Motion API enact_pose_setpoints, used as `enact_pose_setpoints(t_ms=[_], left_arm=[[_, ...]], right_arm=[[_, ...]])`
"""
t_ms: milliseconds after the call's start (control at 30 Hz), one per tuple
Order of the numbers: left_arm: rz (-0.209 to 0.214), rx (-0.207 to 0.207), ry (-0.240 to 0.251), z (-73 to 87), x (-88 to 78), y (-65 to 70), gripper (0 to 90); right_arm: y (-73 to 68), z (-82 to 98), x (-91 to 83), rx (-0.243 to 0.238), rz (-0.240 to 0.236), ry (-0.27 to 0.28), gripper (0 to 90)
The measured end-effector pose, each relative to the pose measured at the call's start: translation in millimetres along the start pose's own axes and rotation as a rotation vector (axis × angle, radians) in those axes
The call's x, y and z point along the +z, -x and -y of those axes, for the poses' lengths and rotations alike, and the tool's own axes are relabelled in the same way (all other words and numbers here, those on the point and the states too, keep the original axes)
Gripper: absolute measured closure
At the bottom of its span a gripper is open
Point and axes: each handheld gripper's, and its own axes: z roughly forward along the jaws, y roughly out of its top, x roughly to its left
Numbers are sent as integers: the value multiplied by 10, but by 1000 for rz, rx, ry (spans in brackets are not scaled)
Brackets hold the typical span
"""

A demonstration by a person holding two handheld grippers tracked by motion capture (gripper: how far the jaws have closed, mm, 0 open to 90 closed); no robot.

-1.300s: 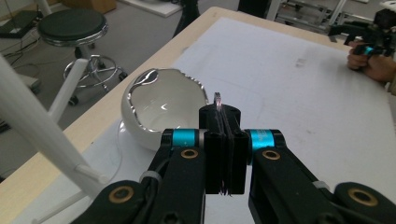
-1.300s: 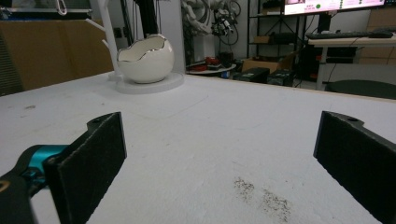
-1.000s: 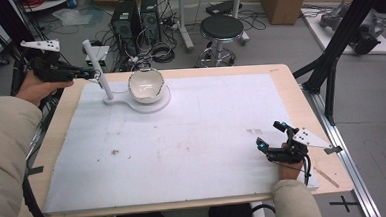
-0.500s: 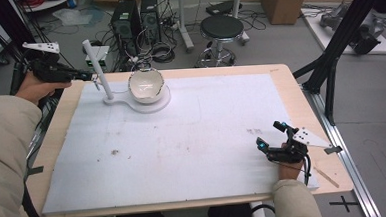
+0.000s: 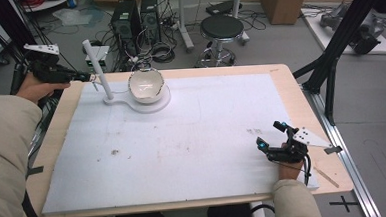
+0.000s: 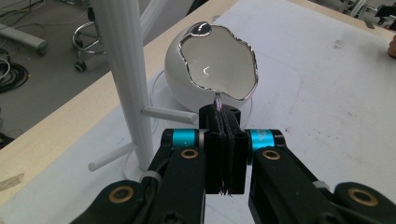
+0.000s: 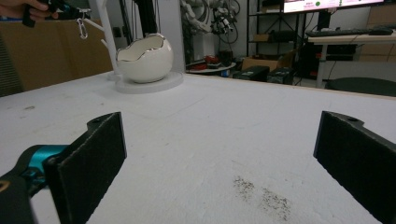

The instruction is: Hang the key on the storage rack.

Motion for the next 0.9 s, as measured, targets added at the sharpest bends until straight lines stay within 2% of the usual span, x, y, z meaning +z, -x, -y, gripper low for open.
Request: enact_pose_setpoints(t_ms=[133, 433, 467, 900], left_arm=[[1, -2, 6, 8, 8, -19, 883], [-15, -3, -13, 25, 50, -42, 883], [-14, 7, -15, 25, 47, -53, 883], [-26, -8, -12, 56, 67, -110, 883]], right_arm=[[0, -1, -1, 2, 0, 0, 15], [0, -1, -2, 7, -2, -2, 15], [1, 0, -2, 6, -2, 0, 15], [10, 1, -3, 11, 0, 2, 15]])
